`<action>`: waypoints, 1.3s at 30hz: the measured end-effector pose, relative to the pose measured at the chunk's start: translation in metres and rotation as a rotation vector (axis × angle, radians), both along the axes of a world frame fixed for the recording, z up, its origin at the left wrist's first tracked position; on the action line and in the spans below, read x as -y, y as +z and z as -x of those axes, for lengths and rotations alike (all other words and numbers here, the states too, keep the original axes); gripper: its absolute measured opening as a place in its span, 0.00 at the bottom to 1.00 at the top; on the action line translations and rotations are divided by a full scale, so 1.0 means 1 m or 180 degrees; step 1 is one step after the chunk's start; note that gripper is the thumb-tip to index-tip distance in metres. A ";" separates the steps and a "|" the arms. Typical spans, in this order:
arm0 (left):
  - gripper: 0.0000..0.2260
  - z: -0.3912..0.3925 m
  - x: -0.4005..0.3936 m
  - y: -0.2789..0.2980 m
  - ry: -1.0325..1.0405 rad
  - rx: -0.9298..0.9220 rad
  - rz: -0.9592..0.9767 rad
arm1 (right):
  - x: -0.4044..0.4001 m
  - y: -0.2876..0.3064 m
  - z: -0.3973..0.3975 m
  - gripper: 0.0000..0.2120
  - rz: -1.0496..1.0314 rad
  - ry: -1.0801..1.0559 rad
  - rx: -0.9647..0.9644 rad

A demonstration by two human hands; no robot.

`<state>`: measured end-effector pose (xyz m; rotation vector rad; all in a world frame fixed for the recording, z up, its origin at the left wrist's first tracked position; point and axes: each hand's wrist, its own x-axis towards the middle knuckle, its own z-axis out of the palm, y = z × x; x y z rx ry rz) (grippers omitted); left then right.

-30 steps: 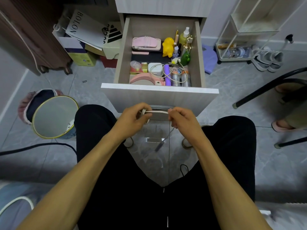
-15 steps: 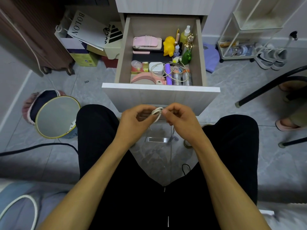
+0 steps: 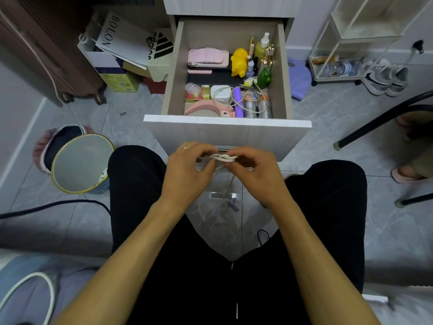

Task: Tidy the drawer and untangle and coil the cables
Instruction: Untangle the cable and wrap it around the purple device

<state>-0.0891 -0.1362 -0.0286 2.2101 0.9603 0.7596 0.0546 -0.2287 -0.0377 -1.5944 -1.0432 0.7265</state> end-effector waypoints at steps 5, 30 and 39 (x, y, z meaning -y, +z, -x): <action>0.05 -0.002 0.002 -0.002 0.0395 0.0362 0.1425 | 0.003 -0.005 0.003 0.04 0.0348 0.0081 0.0041; 0.03 -0.002 -0.015 -0.010 0.1231 0.1384 0.3679 | -0.003 0.010 0.016 0.05 0.0121 -0.0475 -0.1519; 0.09 -0.013 -0.025 -0.030 0.0395 0.0307 0.2213 | -0.001 0.024 -0.018 0.16 0.0155 -0.0422 -0.1478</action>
